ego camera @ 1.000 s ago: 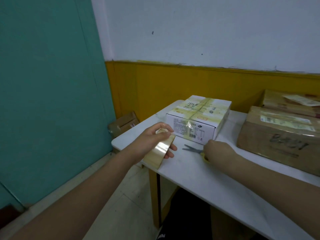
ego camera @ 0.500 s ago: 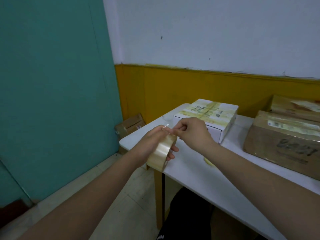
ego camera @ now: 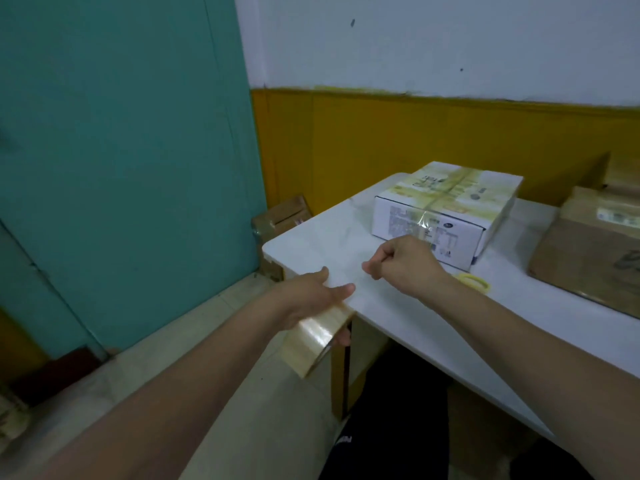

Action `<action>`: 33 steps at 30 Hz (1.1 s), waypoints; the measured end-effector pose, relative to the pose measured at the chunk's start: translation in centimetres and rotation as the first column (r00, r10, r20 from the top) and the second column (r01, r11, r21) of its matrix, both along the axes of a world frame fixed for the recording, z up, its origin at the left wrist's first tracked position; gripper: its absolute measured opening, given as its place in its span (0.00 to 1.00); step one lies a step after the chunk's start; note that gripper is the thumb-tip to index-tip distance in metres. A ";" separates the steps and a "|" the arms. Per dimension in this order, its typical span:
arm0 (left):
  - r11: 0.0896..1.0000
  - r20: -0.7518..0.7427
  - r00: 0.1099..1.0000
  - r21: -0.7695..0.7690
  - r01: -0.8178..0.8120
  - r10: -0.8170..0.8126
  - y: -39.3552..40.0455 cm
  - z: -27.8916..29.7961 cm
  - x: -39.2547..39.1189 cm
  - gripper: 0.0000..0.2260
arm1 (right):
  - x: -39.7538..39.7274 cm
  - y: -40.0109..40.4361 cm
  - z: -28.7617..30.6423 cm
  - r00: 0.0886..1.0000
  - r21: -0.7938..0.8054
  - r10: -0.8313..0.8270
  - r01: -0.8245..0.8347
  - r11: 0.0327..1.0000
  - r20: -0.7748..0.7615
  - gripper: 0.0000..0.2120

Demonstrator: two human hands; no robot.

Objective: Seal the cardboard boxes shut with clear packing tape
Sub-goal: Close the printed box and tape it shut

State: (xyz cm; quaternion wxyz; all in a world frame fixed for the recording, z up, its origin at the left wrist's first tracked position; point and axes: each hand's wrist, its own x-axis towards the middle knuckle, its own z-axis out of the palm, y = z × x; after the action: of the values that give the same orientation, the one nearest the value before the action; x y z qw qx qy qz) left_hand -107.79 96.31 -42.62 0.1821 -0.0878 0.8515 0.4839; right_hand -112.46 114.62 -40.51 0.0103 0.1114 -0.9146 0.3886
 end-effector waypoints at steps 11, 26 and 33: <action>0.952 -0.185 0.983 -0.301 -0.049 -0.008 1.3 -4.1 -2.2 0.38 | -1.7 -1.6 -3.7 0.994 0.408 0.041 0.006 0.913 -0.105 0.12; 0.488 -0.015 0.985 -0.870 0.073 -0.174 3.4 2.6 -3.9 0.32 | -1.2 1.1 -1.3 0.862 0.529 0.059 0.254 0.810 -0.503 0.16; 0.711 -0.576 0.778 -0.655 -0.256 -0.251 6.1 7.0 -9.9 0.23 | -8.9 8.1 1.5 0.871 0.647 0.047 0.326 0.690 -0.489 0.24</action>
State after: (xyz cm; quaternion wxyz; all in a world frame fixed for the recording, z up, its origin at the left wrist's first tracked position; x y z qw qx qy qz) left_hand -117.65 102.41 -35.59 -0.1609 0.0152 0.9791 0.1233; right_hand -121.32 122.71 -39.05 0.2174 0.1249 -0.9674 -0.0363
